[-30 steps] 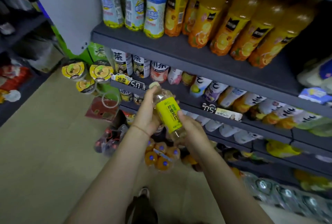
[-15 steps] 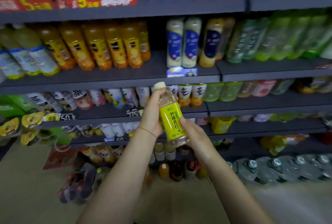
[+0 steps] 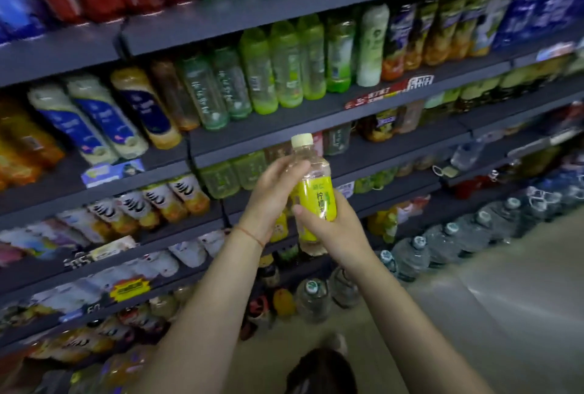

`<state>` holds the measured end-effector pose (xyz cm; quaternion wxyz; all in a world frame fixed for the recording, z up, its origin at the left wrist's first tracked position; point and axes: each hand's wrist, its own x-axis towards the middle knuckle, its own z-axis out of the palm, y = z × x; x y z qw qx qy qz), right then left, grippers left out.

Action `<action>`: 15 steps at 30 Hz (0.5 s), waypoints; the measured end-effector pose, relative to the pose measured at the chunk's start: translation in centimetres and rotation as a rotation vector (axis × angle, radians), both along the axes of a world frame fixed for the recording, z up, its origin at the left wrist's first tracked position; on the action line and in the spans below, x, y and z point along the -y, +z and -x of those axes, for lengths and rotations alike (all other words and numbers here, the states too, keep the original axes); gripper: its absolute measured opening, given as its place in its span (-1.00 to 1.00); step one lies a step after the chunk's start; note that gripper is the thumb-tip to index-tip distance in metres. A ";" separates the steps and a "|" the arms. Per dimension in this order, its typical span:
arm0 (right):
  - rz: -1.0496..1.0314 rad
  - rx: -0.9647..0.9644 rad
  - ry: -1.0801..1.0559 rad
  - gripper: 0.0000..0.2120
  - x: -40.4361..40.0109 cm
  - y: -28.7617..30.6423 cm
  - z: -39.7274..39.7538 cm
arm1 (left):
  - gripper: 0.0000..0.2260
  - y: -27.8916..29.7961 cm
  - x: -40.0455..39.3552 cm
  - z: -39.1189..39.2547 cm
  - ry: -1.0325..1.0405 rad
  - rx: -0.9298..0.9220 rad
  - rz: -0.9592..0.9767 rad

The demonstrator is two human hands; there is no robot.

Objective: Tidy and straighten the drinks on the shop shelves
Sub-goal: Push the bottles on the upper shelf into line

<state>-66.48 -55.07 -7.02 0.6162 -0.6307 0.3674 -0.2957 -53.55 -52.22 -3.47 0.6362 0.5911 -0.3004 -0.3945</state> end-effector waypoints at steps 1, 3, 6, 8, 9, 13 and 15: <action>0.006 -0.039 -0.015 -0.57 1.9 -0.6 0.9 | -0.73 -1.0 1.8 0.7 -0.035 0.005 -0.025; -0.022 -0.095 -0.060 -0.70 5.7 -1.6 2.7 | -0.77 -3.2 5.7 1.9 -0.109 -0.001 -0.070; -0.129 -0.200 -0.118 -0.66 12.2 -3.2 5.6 | -0.82 -6.1 12.5 3.7 -0.180 -0.037 -0.159; -0.194 -0.297 -0.116 -0.47 16.3 -3.4 7.7 | -0.87 -7.5 17.1 5.3 -0.217 -0.094 -0.207; -0.203 -0.341 -0.108 -0.37 18.3 -3.1 8.9 | -0.91 -7.8 19.4 6.3 -0.219 -0.113 -0.227; -0.175 -0.368 -0.182 -0.64 25.9 -1.3 13.8 | -0.95 -7.1 28.4 10.3 -0.286 -0.151 -0.215; -0.154 -0.354 -0.229 -0.71 28.9 -0.6 15.7 | -0.83 -6.2 32.0 11.8 -0.335 -0.112 -0.175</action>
